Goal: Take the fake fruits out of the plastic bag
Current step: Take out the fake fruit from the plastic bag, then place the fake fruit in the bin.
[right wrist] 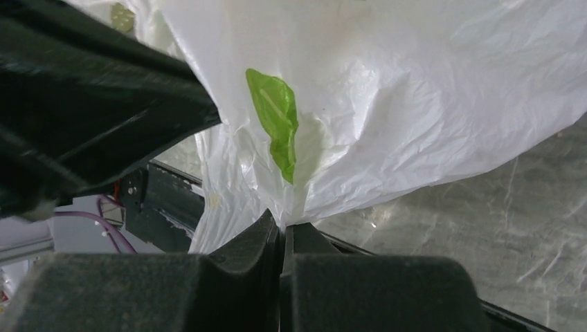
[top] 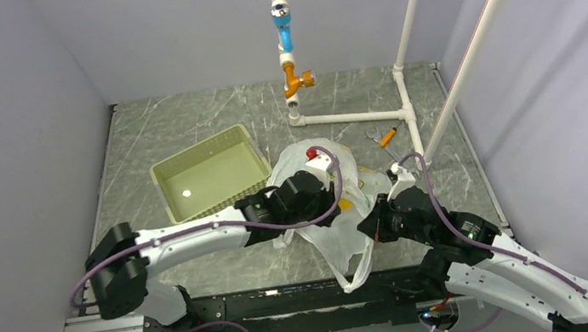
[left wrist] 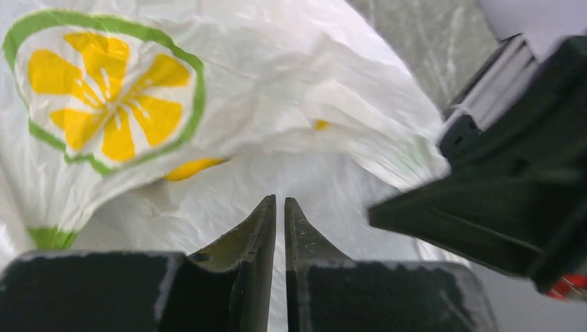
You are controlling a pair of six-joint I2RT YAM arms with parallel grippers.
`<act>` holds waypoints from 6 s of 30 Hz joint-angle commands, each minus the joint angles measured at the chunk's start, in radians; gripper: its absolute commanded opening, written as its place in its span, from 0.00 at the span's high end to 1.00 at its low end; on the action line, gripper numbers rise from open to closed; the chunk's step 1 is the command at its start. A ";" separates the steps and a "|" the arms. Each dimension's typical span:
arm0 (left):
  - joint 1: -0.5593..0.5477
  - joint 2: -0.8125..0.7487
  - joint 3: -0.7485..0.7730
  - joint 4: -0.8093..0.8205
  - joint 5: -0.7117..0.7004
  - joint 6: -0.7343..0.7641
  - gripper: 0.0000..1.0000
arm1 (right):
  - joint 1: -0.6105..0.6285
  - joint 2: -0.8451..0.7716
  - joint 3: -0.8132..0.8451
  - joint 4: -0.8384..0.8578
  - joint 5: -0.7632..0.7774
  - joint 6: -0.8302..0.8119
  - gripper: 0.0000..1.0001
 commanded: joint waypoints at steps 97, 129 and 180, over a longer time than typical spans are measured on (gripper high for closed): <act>0.071 0.189 0.150 -0.136 0.142 0.149 0.83 | 0.002 -0.085 -0.068 -0.042 0.025 0.050 0.98; 0.239 -0.485 -0.051 -0.731 -0.505 0.068 0.76 | 0.002 -0.001 -0.024 0.003 0.078 -0.026 0.97; 0.983 0.165 0.115 -0.593 -0.286 0.082 0.19 | 0.003 -0.050 -0.032 0.015 0.083 -0.024 0.97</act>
